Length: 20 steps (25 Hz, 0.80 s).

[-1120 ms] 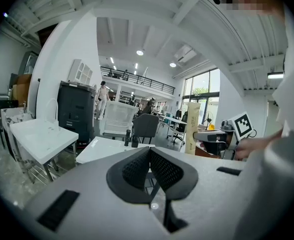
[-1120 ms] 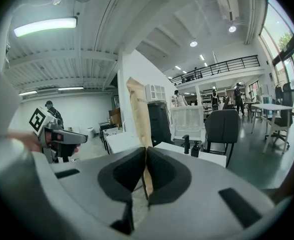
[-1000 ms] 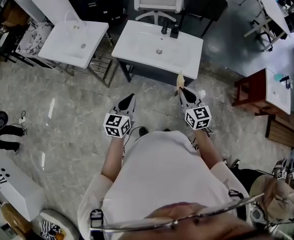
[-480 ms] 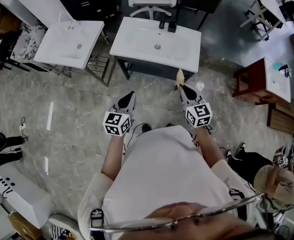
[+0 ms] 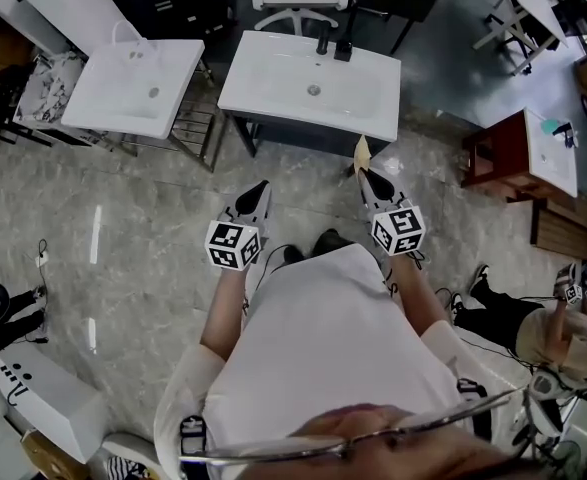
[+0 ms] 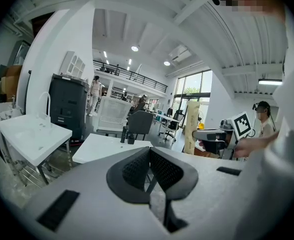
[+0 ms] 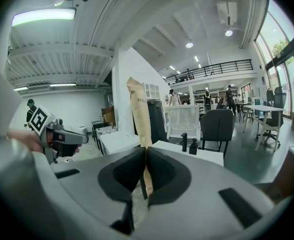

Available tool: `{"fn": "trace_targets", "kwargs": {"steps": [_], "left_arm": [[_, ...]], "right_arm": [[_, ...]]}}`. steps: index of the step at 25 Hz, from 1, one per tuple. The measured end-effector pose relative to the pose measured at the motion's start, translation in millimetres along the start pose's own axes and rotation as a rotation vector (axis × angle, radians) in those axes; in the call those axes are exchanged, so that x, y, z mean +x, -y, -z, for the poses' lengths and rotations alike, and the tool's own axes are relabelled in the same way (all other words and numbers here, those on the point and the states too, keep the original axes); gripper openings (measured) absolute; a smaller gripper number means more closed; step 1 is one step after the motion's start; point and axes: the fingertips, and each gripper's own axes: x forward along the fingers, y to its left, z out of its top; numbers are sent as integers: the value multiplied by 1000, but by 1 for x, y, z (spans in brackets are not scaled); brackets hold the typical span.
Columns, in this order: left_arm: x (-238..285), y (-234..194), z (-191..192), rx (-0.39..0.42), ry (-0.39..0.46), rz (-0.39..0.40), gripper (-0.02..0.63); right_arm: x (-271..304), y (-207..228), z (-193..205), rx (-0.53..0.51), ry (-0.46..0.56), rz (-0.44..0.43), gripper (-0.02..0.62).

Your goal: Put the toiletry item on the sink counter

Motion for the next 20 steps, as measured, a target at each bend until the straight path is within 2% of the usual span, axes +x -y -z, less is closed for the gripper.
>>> {"fn": "trace_targets", "kwargs": {"steps": [10, 20], "left_arm": [[14, -28, -5, -7, -15, -18, 5], [61, -77, -31, -11, 8, -71, 5]], "right_arm": [[38, 3, -6, 18, 4, -37, 18], [119, 33, -30, -2, 12, -101, 17]]}}
